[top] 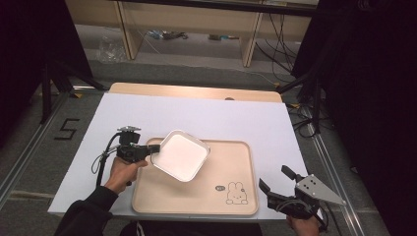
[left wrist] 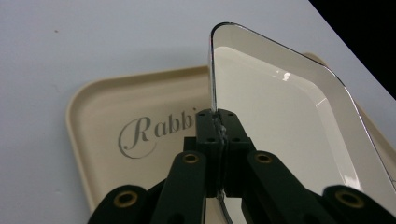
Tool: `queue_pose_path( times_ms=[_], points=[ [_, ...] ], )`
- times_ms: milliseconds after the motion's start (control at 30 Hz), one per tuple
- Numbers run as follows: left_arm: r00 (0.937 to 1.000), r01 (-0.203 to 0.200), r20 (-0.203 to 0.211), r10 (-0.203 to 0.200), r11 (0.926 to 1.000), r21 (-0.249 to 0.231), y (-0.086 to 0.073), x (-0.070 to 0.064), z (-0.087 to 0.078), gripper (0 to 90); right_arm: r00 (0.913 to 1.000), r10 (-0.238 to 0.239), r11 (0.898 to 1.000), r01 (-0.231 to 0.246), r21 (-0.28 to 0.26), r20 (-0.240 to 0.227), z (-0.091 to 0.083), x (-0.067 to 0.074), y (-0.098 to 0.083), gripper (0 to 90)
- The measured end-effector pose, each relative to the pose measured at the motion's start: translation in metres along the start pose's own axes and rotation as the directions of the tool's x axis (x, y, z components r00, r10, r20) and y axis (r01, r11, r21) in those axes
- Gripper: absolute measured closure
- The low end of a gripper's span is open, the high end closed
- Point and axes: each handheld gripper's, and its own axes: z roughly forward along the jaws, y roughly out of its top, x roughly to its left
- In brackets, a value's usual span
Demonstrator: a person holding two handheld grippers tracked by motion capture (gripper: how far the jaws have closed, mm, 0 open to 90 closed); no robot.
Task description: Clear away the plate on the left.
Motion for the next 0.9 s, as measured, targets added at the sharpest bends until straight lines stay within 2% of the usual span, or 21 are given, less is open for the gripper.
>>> queue_pose_path(
  times_ms=[133,300,400,567,667,700,733,833,900],
  points=[
    [0.9996,-0.026,0.011,0.026,0.9995,0.016,-0.005,-0.008,0.006,88.3,1.0000,-0.001,1.000,0.001,0.001,0.000,0.000,0.000,0.000,15.2],
    [0.9985,-0.045,0.033,0.043,0.9973,0.058,-0.014,-0.019,0.016,88.3,1.0000,-0.003,1.000,0.003,0.007,-0.004,-0.001,0.000,0.000,15.2],
    [0.9966,-0.073,0.046,0.069,0.9932,0.091,-0.018,-0.024,0.020,88.3,1.0000,0.001,1.000,0.000,0.013,-0.008,-0.001,0.000,0.000,15.2],
    [0.9941,-0.090,0.070,0.082,0.9903,0.107,-0.026,-0.038,0.027,88.3,1.0000,-0.001,1.000,0.001,0.012,-0.009,-0.001,0.000,0.000,15.2],
    [0.9929,-0.102,0.073,0.094,0.9881,0.115,-0.028,-0.043,0.029,88.3,0.9999,-0.001,1.000,0.001,0.012,-0.010,-0.001,0.000,0.000,15.2],
    [0.9925,-0.103,0.077,0.094,0.9883,0.112,-0.029,-0.045,0.029,88.3,0.9994,0.025,1.000,-0.024,0.019,-0.022,-0.001,0.002,0.000,15.2],
    [0.9923,-0.102,0.082,0.093,0.9883,0.113,-0.029,-0.045,0.030,88.2,0.9999,0.000,1.000,0.000,0.002,-0.010,0.000,0.000,0.000,15.2],
    [0.9921,-0.103,0.084,0.094,0.9879,0.116,-0.031,-0.046,0.031,88.2,1.0000,0.000,1.000,0.000,0.002,-0.010,0.000,0.000,0.000,15.2],
    [0.9902,-0.128,0.073,0.119,0.9827,0.134,-0.033,-0.046,0.032,88.2,0.9999,0.000,1.000,0.000,0.015,-0.011,-0.001,0.000,0.000,15.2]
  ],
)
